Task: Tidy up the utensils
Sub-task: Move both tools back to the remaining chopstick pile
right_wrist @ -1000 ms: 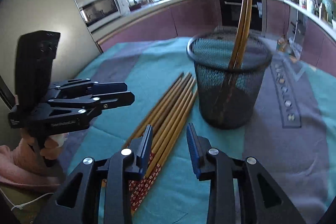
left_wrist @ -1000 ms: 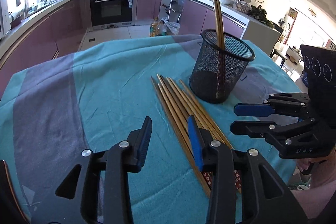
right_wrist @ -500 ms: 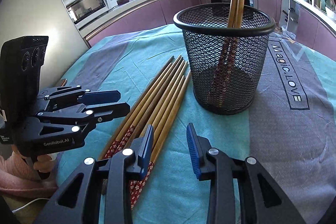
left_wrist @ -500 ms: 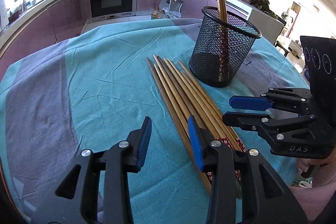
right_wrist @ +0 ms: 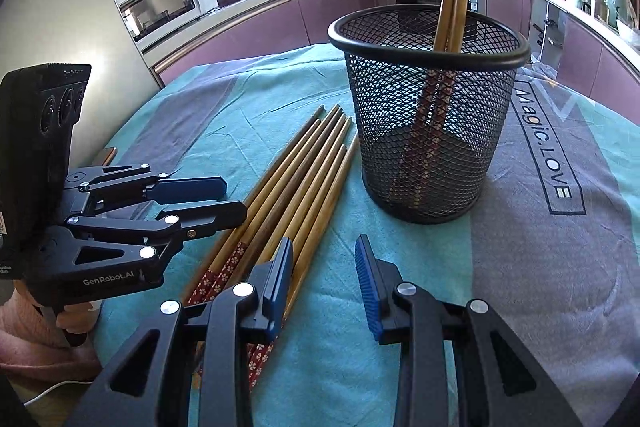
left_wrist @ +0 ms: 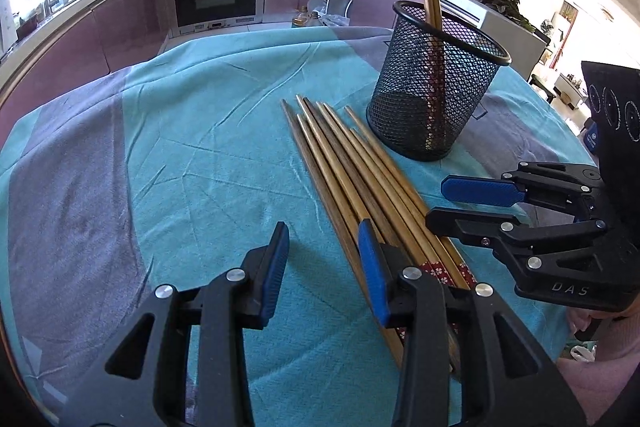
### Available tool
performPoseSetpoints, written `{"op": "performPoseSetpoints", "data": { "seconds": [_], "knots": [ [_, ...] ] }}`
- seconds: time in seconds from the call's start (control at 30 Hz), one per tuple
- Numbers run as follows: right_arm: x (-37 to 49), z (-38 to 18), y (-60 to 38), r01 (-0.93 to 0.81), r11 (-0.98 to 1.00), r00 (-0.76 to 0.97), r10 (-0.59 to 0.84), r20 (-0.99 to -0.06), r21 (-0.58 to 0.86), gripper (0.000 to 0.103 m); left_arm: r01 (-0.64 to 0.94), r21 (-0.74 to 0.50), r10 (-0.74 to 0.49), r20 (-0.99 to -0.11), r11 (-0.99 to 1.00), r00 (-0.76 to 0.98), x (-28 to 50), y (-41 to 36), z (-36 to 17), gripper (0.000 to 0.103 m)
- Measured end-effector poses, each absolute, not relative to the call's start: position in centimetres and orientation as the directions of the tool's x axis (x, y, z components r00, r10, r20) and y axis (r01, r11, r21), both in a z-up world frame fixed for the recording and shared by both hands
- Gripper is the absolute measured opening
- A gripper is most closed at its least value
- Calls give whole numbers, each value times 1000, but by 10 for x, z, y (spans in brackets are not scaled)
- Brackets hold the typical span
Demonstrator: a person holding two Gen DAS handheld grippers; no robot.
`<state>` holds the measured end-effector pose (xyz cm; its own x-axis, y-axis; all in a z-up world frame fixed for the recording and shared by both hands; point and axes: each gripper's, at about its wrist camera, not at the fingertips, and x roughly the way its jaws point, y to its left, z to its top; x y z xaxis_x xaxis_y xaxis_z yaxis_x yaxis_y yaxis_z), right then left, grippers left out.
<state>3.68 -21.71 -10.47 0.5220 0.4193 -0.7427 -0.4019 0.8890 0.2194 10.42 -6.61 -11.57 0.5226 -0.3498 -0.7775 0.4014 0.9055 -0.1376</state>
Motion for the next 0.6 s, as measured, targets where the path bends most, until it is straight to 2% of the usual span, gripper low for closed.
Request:
{"op": "performPoseSetpoints", "data": {
  "seconds": [0.6],
  "knots": [
    [41,-107,-203,-400,908,542,346,-766,128,27,399,-106,-319,-795,911,517,109,-65,-120,32]
  ]
}}
